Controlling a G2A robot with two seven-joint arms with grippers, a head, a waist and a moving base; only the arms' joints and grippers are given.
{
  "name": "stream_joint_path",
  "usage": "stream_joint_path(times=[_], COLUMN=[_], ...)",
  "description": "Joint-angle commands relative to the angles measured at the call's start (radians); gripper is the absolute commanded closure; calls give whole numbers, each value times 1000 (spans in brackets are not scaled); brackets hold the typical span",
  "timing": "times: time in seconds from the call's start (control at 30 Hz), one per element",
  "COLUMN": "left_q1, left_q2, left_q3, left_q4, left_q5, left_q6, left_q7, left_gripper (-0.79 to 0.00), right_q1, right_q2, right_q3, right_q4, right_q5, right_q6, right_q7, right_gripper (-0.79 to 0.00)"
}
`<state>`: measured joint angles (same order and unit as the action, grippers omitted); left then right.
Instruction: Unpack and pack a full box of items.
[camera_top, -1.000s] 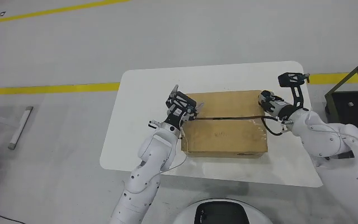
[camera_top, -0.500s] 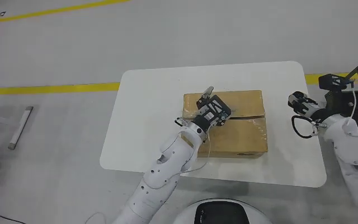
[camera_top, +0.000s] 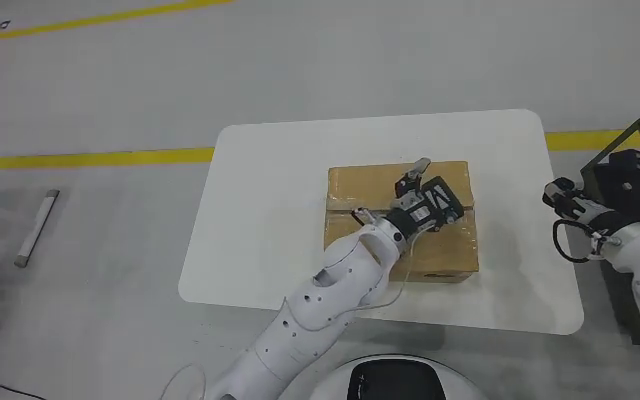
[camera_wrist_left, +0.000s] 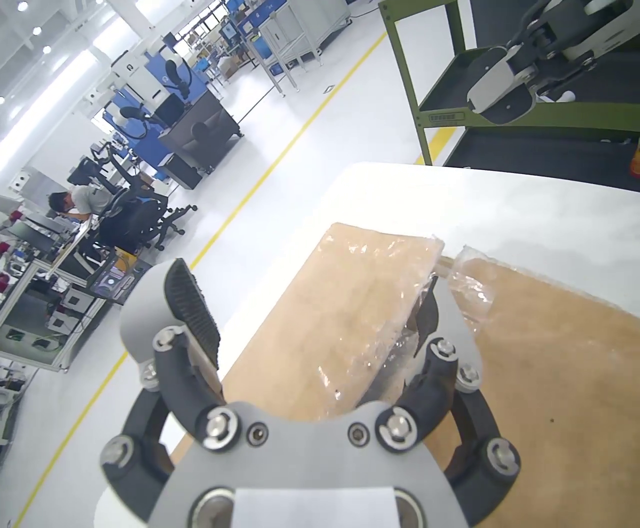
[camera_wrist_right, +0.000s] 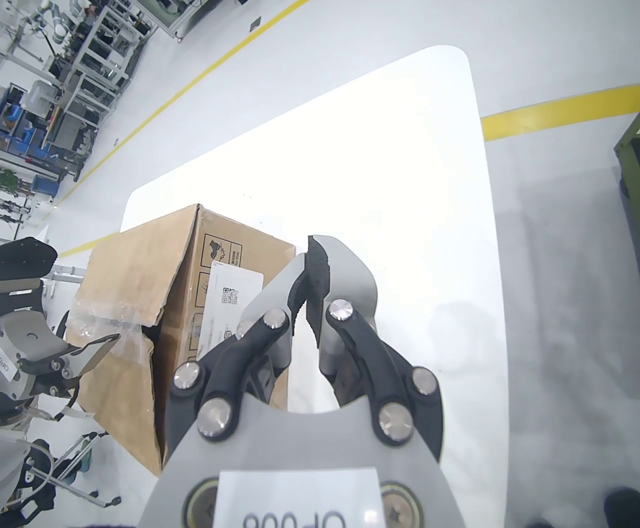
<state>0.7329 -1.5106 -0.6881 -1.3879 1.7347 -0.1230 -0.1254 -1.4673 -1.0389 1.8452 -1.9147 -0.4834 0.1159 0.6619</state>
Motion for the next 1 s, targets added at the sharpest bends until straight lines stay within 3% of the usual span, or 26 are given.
stream_joint_path(times=[0.0,0.13,0.3,0.47,0.6,0.77,0.97], left_q1=[-8,6,71,192,296,436,585], left_q2=[-7,-8,17,46,75,103,120], left_q3=[10,-9,-97,-259,-389,-537,-697], left_q4=[3,-11,-83,-236,-381,-540,-667], left_q5=[21,45,81,21,72,133,140], left_q6=[9,20,9,30,12,-31,13], left_q7=[-1,-32,-106,-262,-359,-455,-523], left_gripper=[-785,-785,-785,-785,-785,-785,-785], right_q1=[-6,-11,-9,6,35,88,183], right_q2=[0,0,0,0,1,0,-13], right_q3=[2,1,-6,-22,-62,-168,-409], right_q4=[-3,-9,-24,-64,-108,-167,-223], right_q5=[10,22,49,56,43,9,-48], right_q6=[-9,-19,-27,-30,-36,-31,-2], right_q7=[4,5,2,3,18,45,59], right_gripper=[0,0,0,0,0,0,0])
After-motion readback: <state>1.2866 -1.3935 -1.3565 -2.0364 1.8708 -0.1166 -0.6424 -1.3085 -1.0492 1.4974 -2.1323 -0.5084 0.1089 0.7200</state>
